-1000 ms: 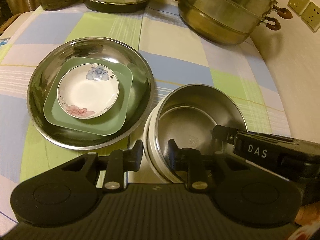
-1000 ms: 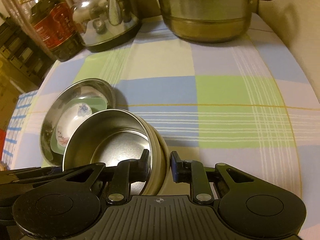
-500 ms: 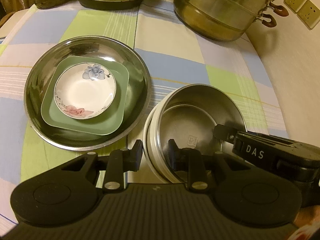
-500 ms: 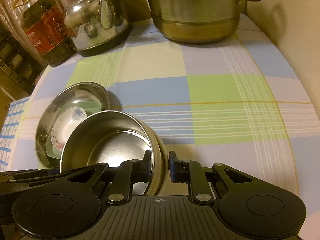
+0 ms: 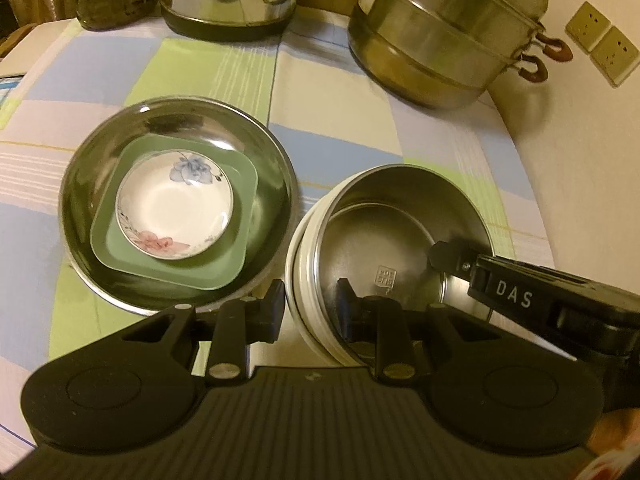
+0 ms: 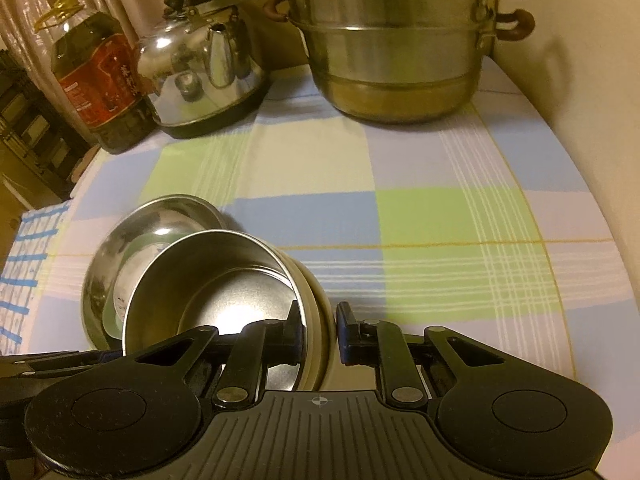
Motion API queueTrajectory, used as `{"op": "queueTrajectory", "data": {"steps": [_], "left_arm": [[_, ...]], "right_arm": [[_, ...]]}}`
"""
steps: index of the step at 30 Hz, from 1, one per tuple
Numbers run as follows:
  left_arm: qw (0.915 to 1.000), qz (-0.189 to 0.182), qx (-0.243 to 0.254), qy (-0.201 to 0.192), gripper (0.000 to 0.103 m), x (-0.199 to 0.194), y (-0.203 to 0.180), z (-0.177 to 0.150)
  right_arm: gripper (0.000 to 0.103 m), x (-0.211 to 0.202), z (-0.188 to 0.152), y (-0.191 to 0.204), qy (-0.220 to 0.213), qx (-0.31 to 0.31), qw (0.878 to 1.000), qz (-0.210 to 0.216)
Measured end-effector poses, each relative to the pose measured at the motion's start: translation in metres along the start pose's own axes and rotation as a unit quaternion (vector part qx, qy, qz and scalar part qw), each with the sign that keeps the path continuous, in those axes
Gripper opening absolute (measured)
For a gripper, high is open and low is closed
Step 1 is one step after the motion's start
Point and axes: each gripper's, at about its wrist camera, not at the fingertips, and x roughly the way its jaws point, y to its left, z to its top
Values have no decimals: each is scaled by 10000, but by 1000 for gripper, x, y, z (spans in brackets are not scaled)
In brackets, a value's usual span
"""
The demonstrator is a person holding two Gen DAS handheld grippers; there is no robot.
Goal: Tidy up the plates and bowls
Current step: 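Lower the bowl stack with both tools over the plates in the steel plate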
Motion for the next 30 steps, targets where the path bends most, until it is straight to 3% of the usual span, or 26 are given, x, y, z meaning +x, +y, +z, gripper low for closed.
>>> {"op": "queueTrajectory", "data": {"steps": [15,30], "left_arm": [[9976,358,-507,-305,24,-24,44,23],[9929,662,-961,-246,24,-20,92,54]], "right_arm": [[17,12,30,48,-5,-415,9983,405],[17,55,58,104,228,-822,9945,615]]}}
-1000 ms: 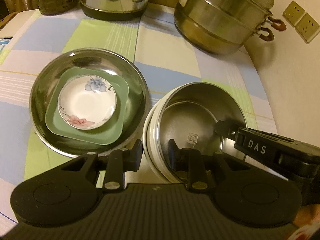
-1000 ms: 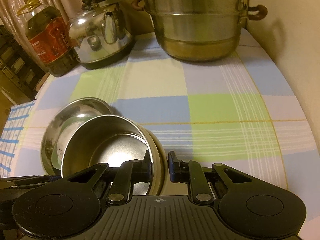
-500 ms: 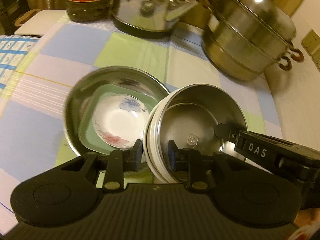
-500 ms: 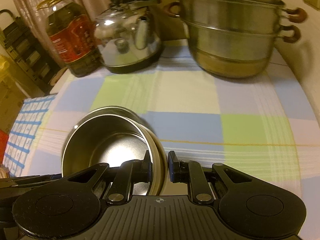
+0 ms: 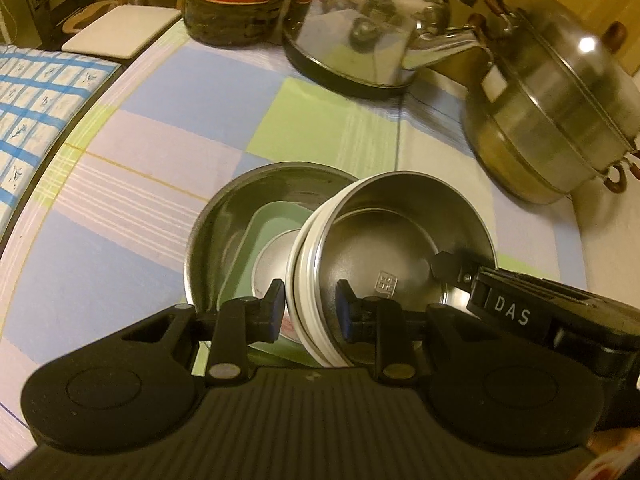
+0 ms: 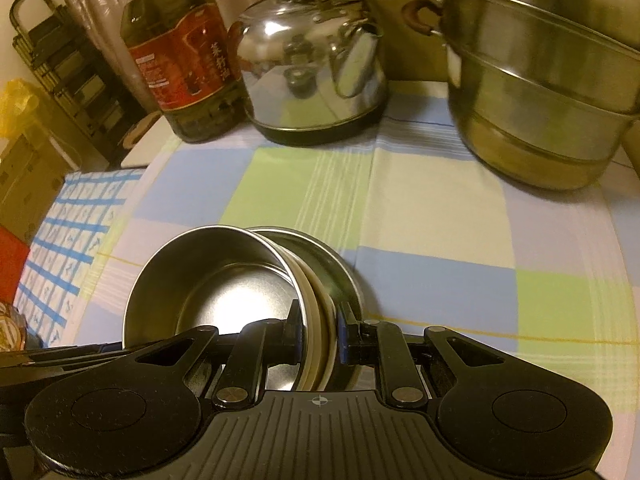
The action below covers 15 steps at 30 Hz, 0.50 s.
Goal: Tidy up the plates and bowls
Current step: 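Lower the bowl stack with both tools over the plates in the steel plate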
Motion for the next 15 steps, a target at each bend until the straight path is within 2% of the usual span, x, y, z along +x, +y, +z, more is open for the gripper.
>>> {"op": "queueTrajectory", "data": {"steps": [15], "left_arm": [[9996,131,-189,170,24,20,16,6]], "right_arm": [[17,30,3,13,319,-97,9994,-13]]}}
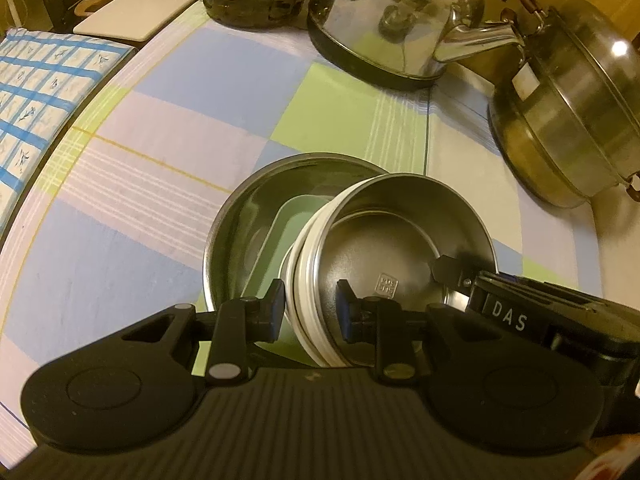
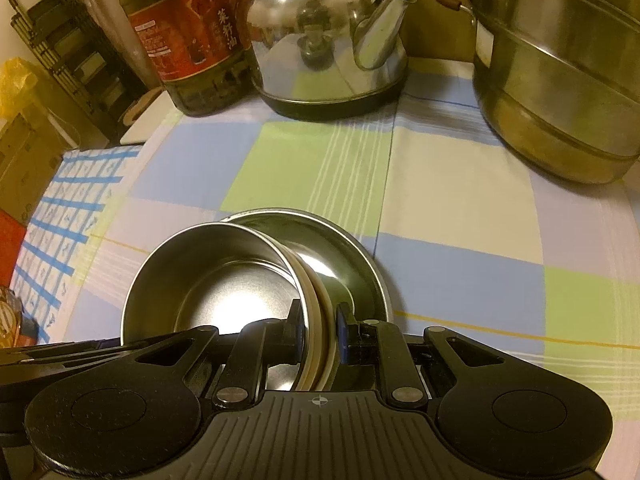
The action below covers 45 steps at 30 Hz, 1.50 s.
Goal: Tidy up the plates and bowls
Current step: 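Lower the bowl stack with both tools over the plates in the steel plate, then set the bowl stack down onto the green plate with both tools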
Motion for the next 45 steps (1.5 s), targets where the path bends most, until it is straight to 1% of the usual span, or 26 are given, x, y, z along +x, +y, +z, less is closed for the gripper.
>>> {"op": "queueTrajectory", "data": {"steps": [10,29,45], "left_arm": [[10000,43,-22,26,24,6,3,4],[9997,80,-113,189,24,16,7,3],[9999,92,-26,77,24,17,9,6]], "right_arm": [[16,6,3,2,62,-36,10000,-9],[16,19,5,4,267,-82,9996,-19],[17,26,5,4,366,-129,9992,38]]}}
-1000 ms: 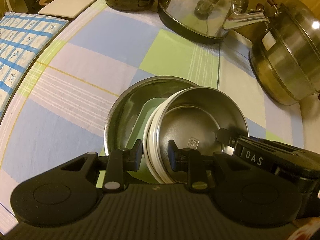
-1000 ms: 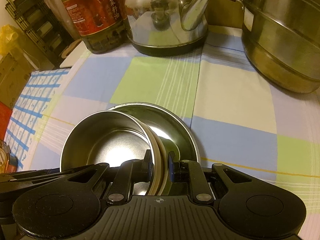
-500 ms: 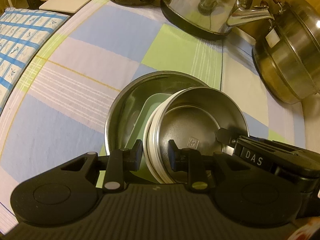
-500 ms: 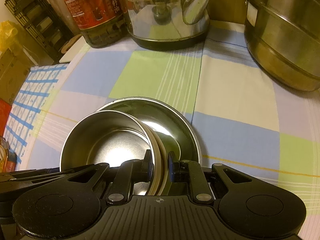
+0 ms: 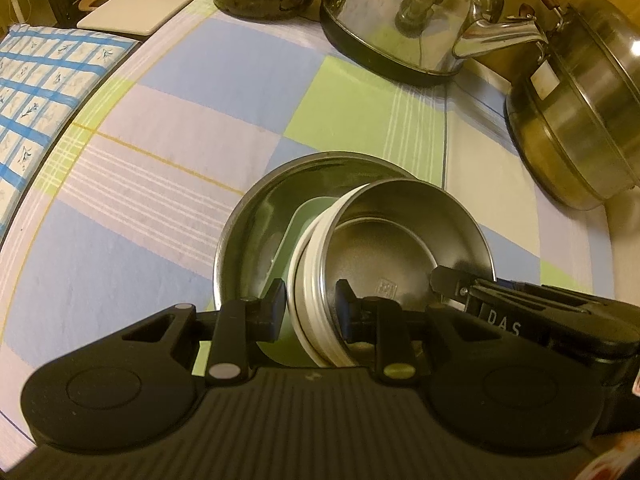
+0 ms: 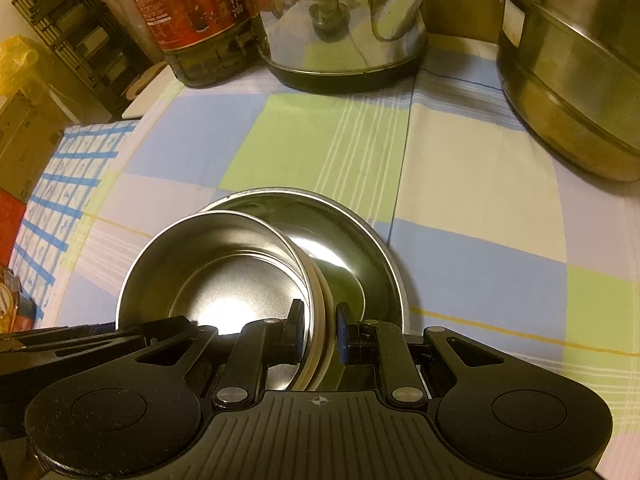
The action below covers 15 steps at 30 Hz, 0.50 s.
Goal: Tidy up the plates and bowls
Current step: 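Set the bowl stack down onto the green plate with both tools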
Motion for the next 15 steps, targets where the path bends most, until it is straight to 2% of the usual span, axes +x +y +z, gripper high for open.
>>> {"op": "queueTrajectory", "data": {"steps": [15], "left_arm": [[9997,-205,143,-80,25,0,5,-2]], "right_arm": [[19,-4,-5,-12,-104,212,9992,316]]}}
